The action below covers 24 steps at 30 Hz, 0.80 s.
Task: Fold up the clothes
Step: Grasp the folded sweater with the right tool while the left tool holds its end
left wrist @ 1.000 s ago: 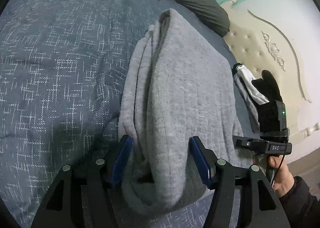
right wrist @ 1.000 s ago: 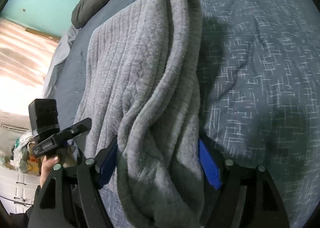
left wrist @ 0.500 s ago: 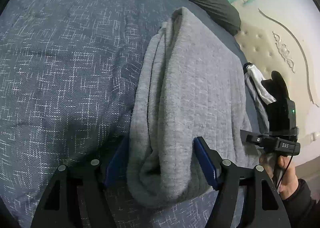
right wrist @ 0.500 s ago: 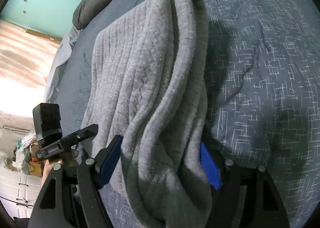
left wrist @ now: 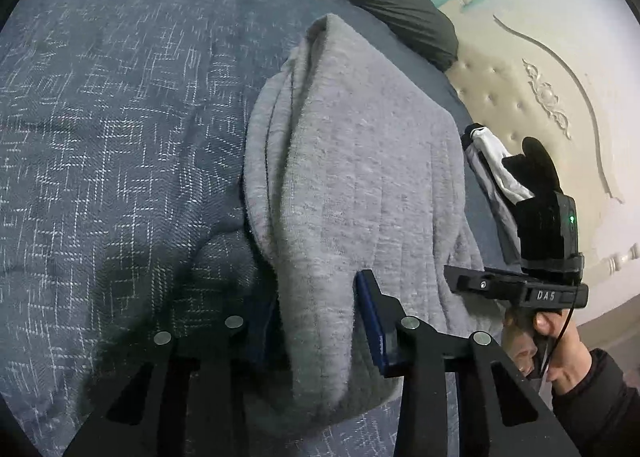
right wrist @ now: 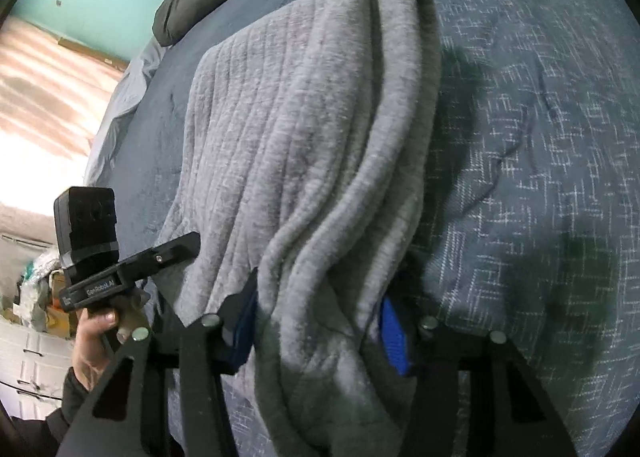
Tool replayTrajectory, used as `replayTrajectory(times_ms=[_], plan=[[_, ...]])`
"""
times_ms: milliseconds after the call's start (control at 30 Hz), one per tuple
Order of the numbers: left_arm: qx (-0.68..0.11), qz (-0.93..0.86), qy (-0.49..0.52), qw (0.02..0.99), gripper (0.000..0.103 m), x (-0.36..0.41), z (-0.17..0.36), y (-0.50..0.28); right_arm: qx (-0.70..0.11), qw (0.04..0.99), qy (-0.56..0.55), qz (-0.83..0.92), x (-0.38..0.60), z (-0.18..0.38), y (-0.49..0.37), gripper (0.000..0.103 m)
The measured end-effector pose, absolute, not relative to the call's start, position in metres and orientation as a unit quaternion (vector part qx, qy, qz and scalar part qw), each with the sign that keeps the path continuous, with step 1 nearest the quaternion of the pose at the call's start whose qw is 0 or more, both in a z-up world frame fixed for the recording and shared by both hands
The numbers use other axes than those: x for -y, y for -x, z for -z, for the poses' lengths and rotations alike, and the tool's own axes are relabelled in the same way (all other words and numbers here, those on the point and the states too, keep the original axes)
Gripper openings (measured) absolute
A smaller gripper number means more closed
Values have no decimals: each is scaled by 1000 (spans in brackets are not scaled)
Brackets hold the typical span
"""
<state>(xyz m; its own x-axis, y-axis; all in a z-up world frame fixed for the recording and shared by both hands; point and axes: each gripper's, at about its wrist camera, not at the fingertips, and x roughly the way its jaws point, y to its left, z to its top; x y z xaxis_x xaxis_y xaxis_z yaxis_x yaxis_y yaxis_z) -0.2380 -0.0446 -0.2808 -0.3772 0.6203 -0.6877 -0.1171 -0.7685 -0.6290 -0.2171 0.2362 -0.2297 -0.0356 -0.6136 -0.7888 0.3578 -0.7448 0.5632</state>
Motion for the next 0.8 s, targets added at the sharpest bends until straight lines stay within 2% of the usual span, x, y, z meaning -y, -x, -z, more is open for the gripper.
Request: replayTrajectory(times_ms=[33, 67, 100, 133, 233, 367, 433, 500, 567, 700, 800], plan=[[248, -791, 508, 232, 54, 46, 282, 239, 111, 341, -606, 710, -238, 232, 218, 55], [249, -790, 511, 230, 58, 48, 285, 242, 109, 336, -606, 712, -239, 233, 219, 58], [250, -789, 512, 229, 61, 49, 286, 243, 106, 332, -606, 715, -240, 234, 220, 66], [251, -789, 512, 229, 62, 48, 288, 241, 106, 330, -606, 716, -239, 235, 220, 69], [262, -784, 509, 238, 62, 45, 293, 240, 110, 331, -604, 717, -234, 241, 222, 71], [269, -781, 506, 248, 59, 43, 297, 243, 112, 339, -606, 711, -233, 245, 227, 68], [276, -777, 506, 254, 50, 45, 298, 244, 113, 347, -604, 709, -234, 243, 228, 53], [277, -777, 505, 256, 50, 43, 296, 245, 117, 354, -602, 706, -237, 243, 229, 49], [276, -777, 504, 255, 50, 42, 296, 246, 125, 357, -601, 704, -240, 245, 230, 49], [289, -771, 506, 258, 53, 43, 299, 247, 146, 354, -605, 698, -241, 256, 236, 61], [270, -778, 506, 259, 53, 36, 297, 248, 145, 356, -600, 702, -241, 260, 235, 59]])
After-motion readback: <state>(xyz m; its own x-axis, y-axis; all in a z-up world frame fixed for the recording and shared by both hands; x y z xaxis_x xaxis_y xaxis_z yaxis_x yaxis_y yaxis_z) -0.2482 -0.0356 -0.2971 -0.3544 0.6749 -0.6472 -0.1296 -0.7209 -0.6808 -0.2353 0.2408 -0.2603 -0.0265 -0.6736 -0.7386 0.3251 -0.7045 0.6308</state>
